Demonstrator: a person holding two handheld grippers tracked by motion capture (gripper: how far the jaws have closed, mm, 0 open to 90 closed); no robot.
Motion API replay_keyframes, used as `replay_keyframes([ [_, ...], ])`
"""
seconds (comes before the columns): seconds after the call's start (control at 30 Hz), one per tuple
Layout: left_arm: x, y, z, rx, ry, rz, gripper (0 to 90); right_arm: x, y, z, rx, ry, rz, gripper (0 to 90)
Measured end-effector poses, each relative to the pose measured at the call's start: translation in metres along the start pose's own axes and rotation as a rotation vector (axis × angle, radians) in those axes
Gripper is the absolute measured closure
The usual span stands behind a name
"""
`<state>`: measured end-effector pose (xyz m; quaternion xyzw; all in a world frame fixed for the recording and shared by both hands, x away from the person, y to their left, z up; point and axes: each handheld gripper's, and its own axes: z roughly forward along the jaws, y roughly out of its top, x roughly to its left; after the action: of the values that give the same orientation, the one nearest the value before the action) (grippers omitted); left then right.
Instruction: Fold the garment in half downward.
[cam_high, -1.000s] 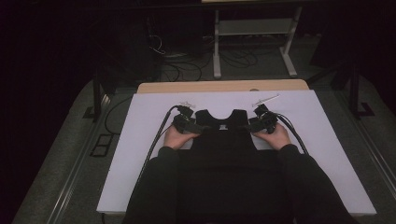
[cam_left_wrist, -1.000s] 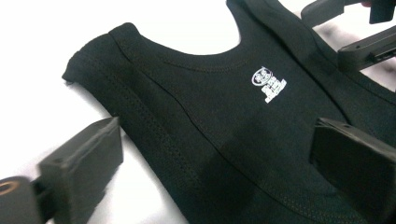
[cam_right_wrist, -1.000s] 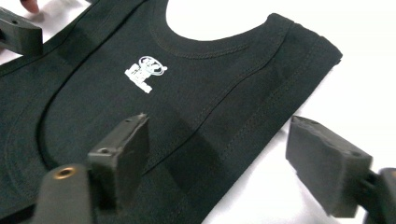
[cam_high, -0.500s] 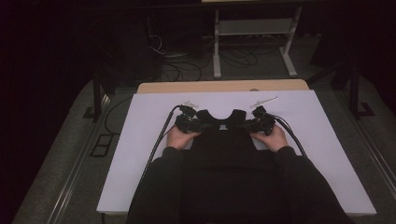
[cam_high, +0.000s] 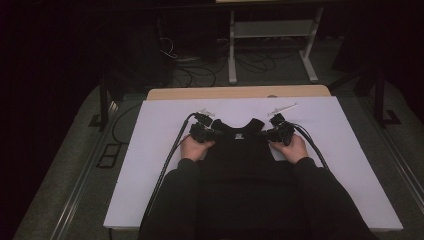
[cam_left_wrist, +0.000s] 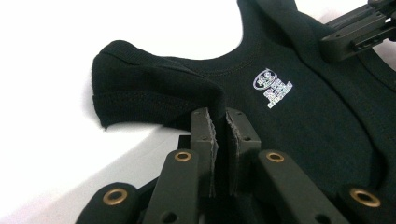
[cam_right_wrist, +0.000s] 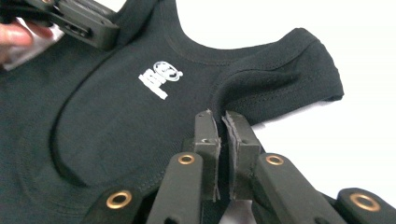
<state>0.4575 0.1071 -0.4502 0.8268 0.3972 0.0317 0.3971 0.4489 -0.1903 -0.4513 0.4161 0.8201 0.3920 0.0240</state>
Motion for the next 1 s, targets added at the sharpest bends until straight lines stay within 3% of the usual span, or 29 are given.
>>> replay_keyframes([
  [0.27,0.001,0.007,-0.014,-0.034,-0.004,0.013,82.2,-0.002,0.006,-0.014,-0.04,0.023,0.025,83.5],
  [0.63,-0.001,0.016,-0.031,-0.078,-0.009,0.0,82.3,0.002,0.016,-0.034,-0.078,0.029,0.01,83.5],
  [0.8,-0.006,0.024,-0.039,-0.077,-0.005,0.038,82.3,0.007,0.024,-0.043,-0.089,0.023,-0.007,83.5],
  [1.0,-0.011,0.033,-0.052,-0.103,-0.002,0.053,82.3,0.014,0.033,-0.054,-0.105,0.016,-0.024,83.5],
])
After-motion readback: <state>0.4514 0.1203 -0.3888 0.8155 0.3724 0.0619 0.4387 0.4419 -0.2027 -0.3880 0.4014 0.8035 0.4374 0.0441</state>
